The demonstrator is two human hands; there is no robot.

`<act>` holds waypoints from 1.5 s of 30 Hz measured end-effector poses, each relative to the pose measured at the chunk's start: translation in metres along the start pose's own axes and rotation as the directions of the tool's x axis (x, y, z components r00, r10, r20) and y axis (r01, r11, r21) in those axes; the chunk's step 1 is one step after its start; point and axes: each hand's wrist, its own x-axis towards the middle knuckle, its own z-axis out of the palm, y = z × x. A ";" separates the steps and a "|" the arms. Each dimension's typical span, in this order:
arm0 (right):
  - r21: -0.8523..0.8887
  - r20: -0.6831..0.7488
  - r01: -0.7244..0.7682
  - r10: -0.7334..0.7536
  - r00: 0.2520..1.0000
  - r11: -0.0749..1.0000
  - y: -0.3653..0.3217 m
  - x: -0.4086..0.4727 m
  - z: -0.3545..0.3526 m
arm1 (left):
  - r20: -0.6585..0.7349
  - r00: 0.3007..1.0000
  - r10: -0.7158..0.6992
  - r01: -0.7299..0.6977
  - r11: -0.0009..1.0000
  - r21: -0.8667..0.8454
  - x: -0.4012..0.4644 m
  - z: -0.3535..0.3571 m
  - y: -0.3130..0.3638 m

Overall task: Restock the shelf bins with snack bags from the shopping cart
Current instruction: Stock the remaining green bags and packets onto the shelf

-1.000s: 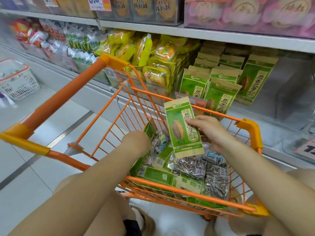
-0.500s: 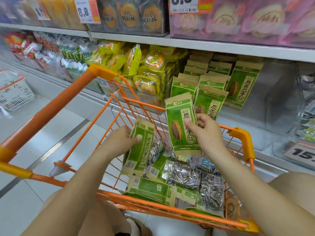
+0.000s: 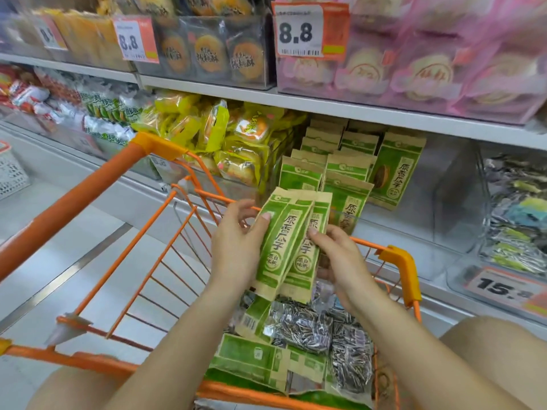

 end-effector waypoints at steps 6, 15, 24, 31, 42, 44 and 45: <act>0.028 -0.013 0.044 -0.043 0.999 0.999 -0.001 -0.001 -0.003 | 0.315 0.949 -0.004 -0.026 0.996 0.090 -0.013 0.010 0.001; -0.074 -0.097 0.092 -0.099 0.990 0.993 -0.003 0.002 -0.004 | 0.330 0.936 -0.125 0.281 0.828 -0.485 -0.001 -0.005 0.002; -0.012 -0.004 0.051 -0.051 0.999 0.999 -0.009 -0.004 0.000 | 0.423 0.872 -0.245 0.419 0.820 -0.390 -0.002 0.003 -0.006; 0.025 0.120 0.030 -0.032 0.992 0.999 -0.016 -0.015 0.002 | 0.331 0.942 0.056 0.022 0.973 -0.228 -0.014 0.024 0.004; 0.096 -0.159 -0.047 0.062 0.985 0.994 -0.078 -0.018 -0.054 | 0.227 0.955 0.189 -0.273 0.858 0.435 0.029 0.076 -0.010; 0.054 -0.201 -0.028 0.038 0.979 0.998 -0.092 -0.020 -0.075 | 0.291 0.936 0.200 -0.341 0.729 0.593 0.027 0.086 -0.026; 0.041 -0.226 -0.022 0.031 0.974 0.999 -0.098 -0.019 -0.085 | 0.298 0.926 0.234 -0.374 0.690 0.620 0.025 0.088 -0.031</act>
